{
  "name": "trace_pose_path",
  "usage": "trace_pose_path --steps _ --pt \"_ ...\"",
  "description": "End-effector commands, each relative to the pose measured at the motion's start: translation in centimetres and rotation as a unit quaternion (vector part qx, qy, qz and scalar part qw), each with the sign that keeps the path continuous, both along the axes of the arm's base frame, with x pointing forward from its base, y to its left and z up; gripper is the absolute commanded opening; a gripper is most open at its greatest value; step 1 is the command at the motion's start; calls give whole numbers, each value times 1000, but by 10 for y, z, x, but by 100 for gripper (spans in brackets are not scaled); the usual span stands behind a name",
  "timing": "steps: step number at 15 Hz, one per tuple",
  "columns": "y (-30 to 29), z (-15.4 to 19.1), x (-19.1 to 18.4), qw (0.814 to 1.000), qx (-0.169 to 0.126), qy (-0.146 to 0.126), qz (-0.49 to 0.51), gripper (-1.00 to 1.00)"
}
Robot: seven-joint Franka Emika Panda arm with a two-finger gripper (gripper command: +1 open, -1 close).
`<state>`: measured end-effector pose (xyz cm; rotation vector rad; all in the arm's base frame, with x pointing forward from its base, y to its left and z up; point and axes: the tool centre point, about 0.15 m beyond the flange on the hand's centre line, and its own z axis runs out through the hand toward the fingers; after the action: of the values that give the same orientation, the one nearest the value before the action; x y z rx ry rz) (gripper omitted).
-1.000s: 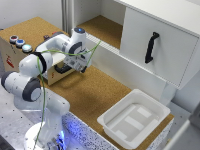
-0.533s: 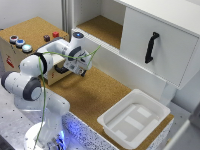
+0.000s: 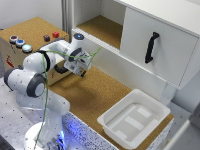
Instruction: Grasp the handle of the drawer, then close it
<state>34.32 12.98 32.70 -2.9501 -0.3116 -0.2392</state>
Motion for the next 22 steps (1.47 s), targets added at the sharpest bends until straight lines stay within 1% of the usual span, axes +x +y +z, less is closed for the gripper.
trace_pose_path --steps 1,9,15,19,22 --pt "40 -2 25 999 -17 51 -3 -100" --pt "93 -1 14 998 -21 66 7 -100" --pt "149 0 6 998 -8 60 19 -100" --pt "185 1 -1 998 -9 58 37 -100" --pt "211 4 -8 998 -9 47 51 -100"
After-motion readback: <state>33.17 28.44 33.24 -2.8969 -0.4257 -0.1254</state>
